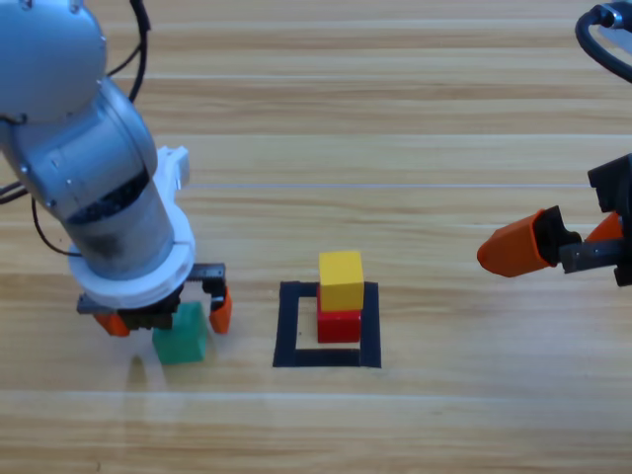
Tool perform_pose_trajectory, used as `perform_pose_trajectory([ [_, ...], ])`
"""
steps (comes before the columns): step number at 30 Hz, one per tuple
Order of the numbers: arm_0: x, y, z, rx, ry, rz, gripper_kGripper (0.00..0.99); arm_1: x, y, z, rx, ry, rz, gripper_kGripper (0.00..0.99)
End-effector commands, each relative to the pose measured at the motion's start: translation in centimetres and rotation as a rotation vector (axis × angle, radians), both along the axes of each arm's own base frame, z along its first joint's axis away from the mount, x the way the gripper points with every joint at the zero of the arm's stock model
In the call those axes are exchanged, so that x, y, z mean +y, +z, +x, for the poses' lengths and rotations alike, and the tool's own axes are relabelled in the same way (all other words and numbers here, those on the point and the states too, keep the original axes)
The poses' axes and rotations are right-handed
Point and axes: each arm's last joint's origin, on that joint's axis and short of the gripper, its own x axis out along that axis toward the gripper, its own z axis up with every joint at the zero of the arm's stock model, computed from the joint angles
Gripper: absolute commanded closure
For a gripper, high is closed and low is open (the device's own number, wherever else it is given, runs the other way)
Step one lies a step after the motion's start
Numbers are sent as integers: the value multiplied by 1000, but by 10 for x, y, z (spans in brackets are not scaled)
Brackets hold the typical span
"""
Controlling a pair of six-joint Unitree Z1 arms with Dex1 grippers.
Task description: Stack the blocks in the rectangular block: red at the bottom, yellow in the middle, green on top
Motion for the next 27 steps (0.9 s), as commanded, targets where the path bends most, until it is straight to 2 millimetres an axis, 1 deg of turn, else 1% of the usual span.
perform_pose_trajectory([
  [1, -10, -15, 1, 24, -30, 28, 16, 3, -17, 11, 14, -42, -41, 0],
  [4, -12, -18, 4, 22, -29, 36, 16, 3, -18, 12, 7, -49, -46, 0],
  [7, -16, -25, 8, 28, -28, 50, 22, 3, -18, 12, 6, -49, -47, 0],
  [10, -20, -33, 12, 42, -32, 63, 54, 3, -18, 12, 5, -52, -47, 0],
  [14, -22, -36, 14, 44, -30, 65, 90, 4, -19, 13, 4, -55, -53, 0],
  [16, -22, -36, 14, 47, -30, 64, 117, 4, -19, 13, 4, -55, -53, 0],
  [19, -21, -36, 13, 51, -35, 62, 214, 4, -19, 13, 5, -55, -52, 0],
  [21, -20, -35, 12, 55, -37, 61, 229, 4, -19, 13, 5, -55, -52, 0],
  [22, -20, -35, 12, 56, -40, 61, 252, 4, -19, 13, 6, -56, -51, 0],
  [23, -19, -34, 11, 61, -42, 62, 312, 4, -20, 13, 7, -56, -53, 0],
  [24, -18, -31, 10, 61, -44, 60, 410, 4, -20, 13, 7, -56, -53, 0],
  [26, -12, -25, 11, 60, -42, 58, 651, 4, -21, 13, 8, -55, -52, 0],
  [27, -9, -21, 11, 61, -42, 59, 728, 4, -21, 13, 8, -55, -52, 0],
])
